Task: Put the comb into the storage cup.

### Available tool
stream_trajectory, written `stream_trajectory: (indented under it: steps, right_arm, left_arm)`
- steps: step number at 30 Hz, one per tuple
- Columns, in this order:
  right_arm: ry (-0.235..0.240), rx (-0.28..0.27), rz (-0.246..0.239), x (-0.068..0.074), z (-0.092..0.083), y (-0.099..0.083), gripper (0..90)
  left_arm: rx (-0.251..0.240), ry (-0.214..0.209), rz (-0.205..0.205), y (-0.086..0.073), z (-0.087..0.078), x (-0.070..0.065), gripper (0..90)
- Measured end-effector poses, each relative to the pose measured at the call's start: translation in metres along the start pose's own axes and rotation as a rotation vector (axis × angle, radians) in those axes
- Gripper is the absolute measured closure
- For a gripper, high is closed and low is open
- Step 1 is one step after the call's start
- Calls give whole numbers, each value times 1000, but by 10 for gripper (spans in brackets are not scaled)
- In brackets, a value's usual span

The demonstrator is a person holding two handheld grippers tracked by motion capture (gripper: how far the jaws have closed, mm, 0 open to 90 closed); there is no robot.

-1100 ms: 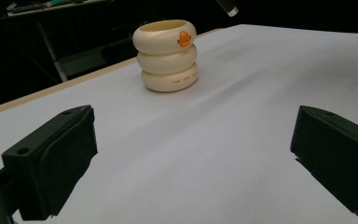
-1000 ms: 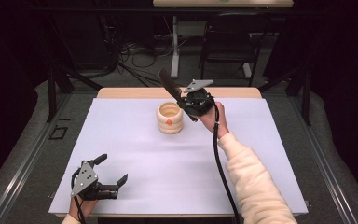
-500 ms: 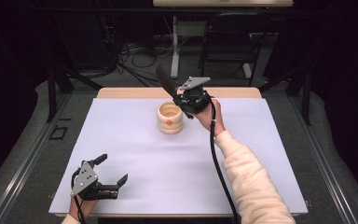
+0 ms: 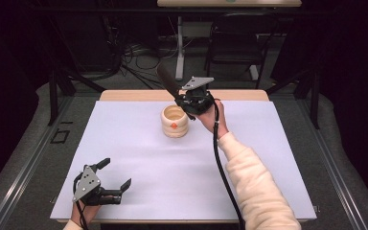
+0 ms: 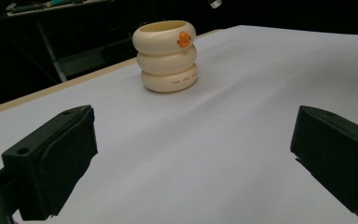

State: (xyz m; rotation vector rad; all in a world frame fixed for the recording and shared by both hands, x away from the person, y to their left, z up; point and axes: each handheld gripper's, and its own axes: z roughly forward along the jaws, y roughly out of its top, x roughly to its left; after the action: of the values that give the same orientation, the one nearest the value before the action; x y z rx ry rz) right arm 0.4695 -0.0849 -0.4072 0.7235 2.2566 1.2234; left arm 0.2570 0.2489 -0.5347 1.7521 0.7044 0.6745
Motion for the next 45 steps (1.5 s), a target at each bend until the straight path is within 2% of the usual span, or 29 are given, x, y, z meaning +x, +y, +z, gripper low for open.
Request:
stream_trajectory:
  steps: [45]
  right_arm:
    - [-11, -64, 23, 2, 23, 14, 722]
  left_arm:
    - [-2, 1, 3, 0, -1, 0, 1]
